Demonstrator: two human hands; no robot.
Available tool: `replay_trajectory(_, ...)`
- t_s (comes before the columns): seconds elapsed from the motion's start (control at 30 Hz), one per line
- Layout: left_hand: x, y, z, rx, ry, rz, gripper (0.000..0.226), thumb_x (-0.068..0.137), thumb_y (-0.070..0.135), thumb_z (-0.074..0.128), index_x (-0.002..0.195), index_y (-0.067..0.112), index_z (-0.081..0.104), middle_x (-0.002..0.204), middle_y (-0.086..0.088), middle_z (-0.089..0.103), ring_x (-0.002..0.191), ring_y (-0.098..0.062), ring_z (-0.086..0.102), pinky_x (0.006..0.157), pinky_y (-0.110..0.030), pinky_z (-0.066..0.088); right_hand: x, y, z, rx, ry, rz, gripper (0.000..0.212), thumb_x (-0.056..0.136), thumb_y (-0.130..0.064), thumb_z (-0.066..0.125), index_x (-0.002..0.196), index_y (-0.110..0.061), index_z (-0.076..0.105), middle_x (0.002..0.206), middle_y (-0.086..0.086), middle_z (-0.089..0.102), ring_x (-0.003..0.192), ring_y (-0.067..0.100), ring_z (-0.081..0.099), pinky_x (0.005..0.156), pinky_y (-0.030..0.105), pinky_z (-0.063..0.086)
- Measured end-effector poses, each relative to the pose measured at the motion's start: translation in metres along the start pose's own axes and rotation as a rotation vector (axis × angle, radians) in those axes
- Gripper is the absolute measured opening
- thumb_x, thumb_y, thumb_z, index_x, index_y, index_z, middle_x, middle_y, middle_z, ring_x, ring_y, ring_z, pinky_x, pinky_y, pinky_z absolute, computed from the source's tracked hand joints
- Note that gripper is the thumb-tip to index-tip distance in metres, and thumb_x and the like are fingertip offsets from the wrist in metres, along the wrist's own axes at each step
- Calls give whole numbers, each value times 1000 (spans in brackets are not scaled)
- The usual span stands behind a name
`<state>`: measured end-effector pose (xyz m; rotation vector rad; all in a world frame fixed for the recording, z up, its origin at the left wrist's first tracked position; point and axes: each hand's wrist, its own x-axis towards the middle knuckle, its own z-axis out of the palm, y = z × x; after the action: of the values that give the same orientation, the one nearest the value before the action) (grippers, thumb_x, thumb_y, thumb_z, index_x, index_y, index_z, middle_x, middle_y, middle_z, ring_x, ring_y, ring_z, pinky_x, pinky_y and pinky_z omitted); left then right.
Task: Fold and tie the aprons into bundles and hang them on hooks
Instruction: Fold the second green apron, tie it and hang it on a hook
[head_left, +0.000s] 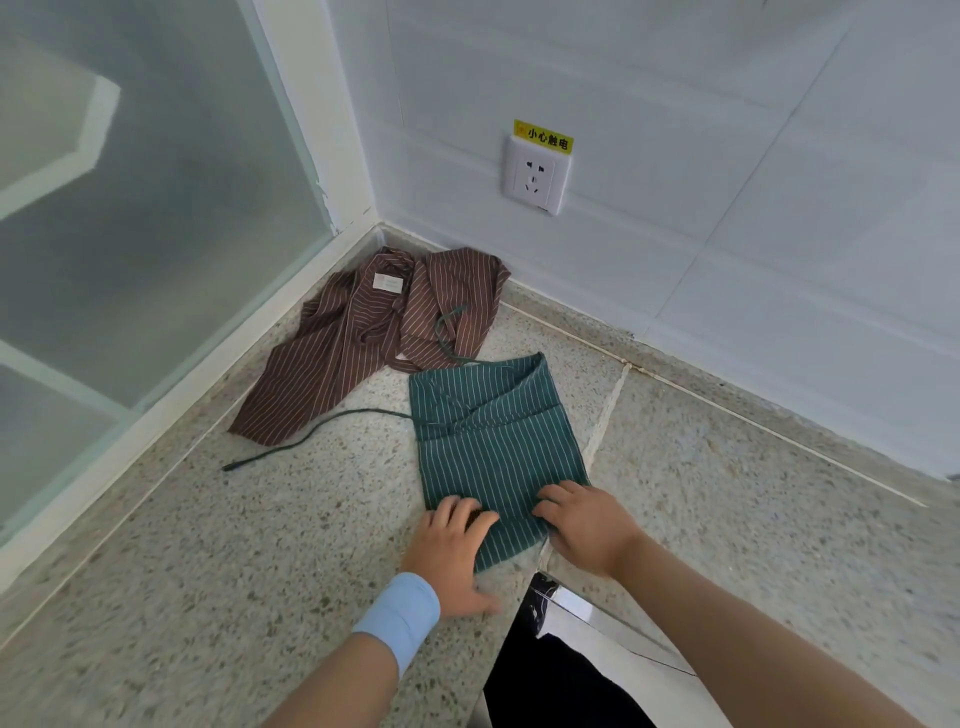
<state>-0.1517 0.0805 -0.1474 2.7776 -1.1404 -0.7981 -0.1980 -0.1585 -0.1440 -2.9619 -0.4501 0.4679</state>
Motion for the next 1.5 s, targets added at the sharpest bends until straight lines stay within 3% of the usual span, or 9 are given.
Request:
replay_trajectory(0.1,-7,-8,-13,-138,-60,-10,85,78,39,64,150,28,22,148,1,33,138,-23,31,113,-38,33,1,-7,-27,119,-13,121,23,93,-26,43,100,-20,65,93,-1,68,81,20,64,67,31,51)
replay_trajectory(0.23,-12,-19,-61,-421,-155,-108,50,87,32,55,136,28,44,118,2,61,96,-16,63,86,-37,54,3,-5,-66,284,-89,197,24,93,-21,44,68,-22,46,60,-2,53,55,16,52,52,28,42)
replay_trajectory(0.5,17,-42,-101,-760,29,-219,16,89,35,61,96,24,69,96,10,70,89,-11,66,88,-36,54,27,22,-87,324,152,293,25,94,-21,49,113,-24,65,103,-5,67,84,15,63,76,31,56)
replay_trajectory(0.7,62,-41,-107,-658,334,-349,34,96,35,56,128,24,56,110,9,63,93,-12,59,83,-31,51,66,45,-64,248,351,369,27,102,-21,47,125,-22,60,114,0,65,105,25,57,97,41,44)
replay_trajectory(0.87,91,-26,-99,-195,738,-189,34,96,27,55,129,22,55,133,1,54,124,-25,47,108,-46,36,92,69,-53,373,397,460,26,104,-18,44,124,-18,61,115,4,64,109,27,53,105,44,39)
replay_trajectory(1.0,117,-9,-80,110,620,108,41,97,29,53,138,23,52,156,-7,34,145,-31,29,118,-53,19,102,90,-41,360,370,506,29,104,-15,41,124,-19,62,115,4,64,113,30,51,113,51,29)
replay_trajectory(1.2,160,1,-66,172,338,84,58,101,42,37,155,29,21,165,-8,4,152,-31,5,122,-51,5,88,119,-17,143,384,622,25,99,-18,50,115,-23,68,101,-1,69,106,29,56,113,54,23)
replay_trajectory(1.37,157,-6,-56,152,369,41,60,95,48,35,151,26,36,149,-5,46,123,-28,52,93,-43,47,87,118,-17,109,388,463,26,101,-33,45,114,-23,65,100,-1,67,92,26,62,88,41,44)
replay_trajectory(1.5,140,-11,-48,81,552,-15,51,97,45,36,142,25,48,132,-4,57,106,-27,57,81,-42,48,89,112,-23,157,239,359,43,98,-51,42,129,-23,54,117,1,58,96,23,62,85,38,50)
